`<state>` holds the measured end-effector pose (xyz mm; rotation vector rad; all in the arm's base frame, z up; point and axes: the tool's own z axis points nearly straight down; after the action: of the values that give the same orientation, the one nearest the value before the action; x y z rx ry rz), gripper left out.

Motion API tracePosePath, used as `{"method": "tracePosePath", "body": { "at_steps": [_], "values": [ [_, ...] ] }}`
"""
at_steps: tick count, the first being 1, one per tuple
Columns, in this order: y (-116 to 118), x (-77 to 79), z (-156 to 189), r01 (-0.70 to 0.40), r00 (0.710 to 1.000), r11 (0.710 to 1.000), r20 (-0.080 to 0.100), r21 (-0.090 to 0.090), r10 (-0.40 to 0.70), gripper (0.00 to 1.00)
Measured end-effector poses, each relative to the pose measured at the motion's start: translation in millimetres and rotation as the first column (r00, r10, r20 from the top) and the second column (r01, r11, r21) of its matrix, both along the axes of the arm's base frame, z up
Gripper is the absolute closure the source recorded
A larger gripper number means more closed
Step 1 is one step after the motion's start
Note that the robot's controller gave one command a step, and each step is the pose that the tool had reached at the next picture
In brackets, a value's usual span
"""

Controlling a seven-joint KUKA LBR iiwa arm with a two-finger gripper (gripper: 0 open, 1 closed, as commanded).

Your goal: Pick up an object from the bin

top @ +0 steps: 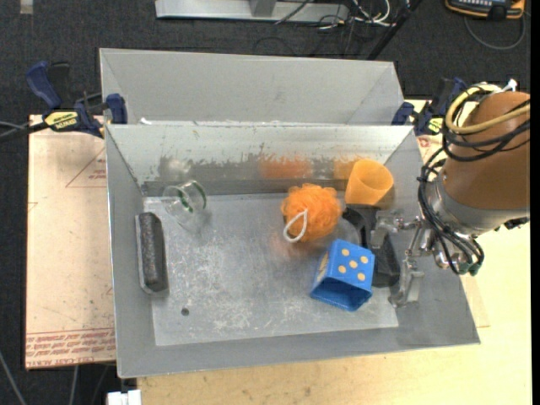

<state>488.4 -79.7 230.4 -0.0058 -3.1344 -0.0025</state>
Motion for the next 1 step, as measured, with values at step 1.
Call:
{"method": "tracePosePath", "body": {
  "at_steps": [1],
  "values": [
    [0.5, 1.5, 4.3, -0.004, 1.0, 1.0, 0.008, -0.001, 0.004, 0.0]
  ]
}}
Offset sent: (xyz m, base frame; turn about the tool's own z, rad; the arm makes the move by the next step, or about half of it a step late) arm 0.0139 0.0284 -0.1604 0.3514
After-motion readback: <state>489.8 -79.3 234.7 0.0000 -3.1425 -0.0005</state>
